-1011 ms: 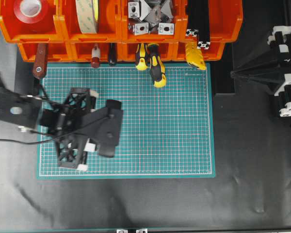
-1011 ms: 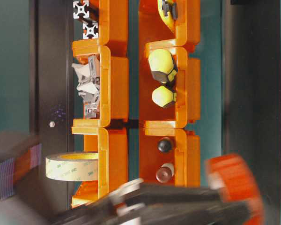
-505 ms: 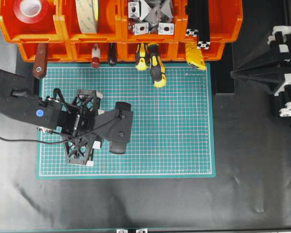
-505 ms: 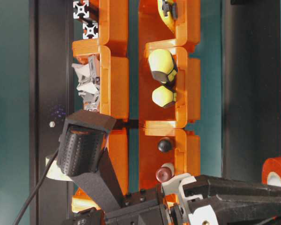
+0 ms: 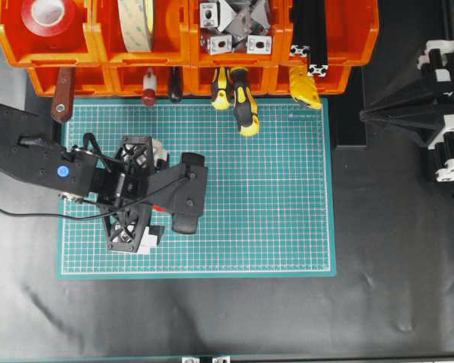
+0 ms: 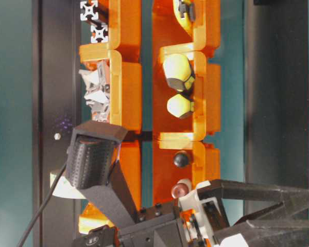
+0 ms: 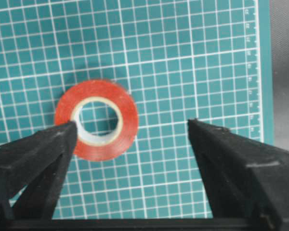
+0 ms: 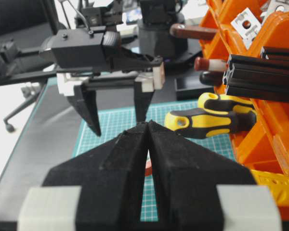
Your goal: Pick vinyl tape from container rack with left arm.
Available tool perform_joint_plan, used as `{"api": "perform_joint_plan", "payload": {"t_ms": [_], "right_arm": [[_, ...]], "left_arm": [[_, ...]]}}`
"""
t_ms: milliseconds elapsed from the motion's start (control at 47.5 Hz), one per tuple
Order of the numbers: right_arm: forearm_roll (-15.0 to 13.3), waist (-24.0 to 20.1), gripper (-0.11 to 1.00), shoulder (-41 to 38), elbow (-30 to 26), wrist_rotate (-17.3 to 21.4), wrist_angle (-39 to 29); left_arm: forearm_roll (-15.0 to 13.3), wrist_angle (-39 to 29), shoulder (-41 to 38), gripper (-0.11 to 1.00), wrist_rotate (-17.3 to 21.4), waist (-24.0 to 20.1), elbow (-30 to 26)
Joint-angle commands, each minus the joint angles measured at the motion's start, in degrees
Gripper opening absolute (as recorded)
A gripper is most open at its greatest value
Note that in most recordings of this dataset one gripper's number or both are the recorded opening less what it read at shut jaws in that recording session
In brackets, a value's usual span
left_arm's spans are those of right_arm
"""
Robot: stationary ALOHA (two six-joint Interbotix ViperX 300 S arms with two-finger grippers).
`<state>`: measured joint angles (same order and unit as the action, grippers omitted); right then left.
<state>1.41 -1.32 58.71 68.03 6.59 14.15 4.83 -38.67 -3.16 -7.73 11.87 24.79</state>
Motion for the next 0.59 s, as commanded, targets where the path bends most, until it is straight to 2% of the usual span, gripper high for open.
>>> {"api": "perform_joint_plan", "payload": {"t_ms": [0, 253, 421, 568], "right_arm": [[0.2, -0.1, 0.00, -0.3, -1.8, 0.0, 0.0], [0.1, -0.1, 0.00, -0.3, -1.8, 0.0, -0.2], [0.2, -0.1, 0.00, -0.2, -1.8, 0.0, -1.1], [0.1, -0.1, 0.00, 0.0, -1.8, -0.1, -1.1]], "left_arm": [[0.1, 0.4, 1.4, 0.89, 0.0, 0.0, -0.4], [0.1, 0.6, 8.3, 0.86, -0.8, 1.8, 1.9], [0.1, 0.7, 19.0, 0.86, -2.6, 4.4, 5.9], [0.1, 1.8, 29.8, 0.86, -6.9, 5.5, 8.8]]}}
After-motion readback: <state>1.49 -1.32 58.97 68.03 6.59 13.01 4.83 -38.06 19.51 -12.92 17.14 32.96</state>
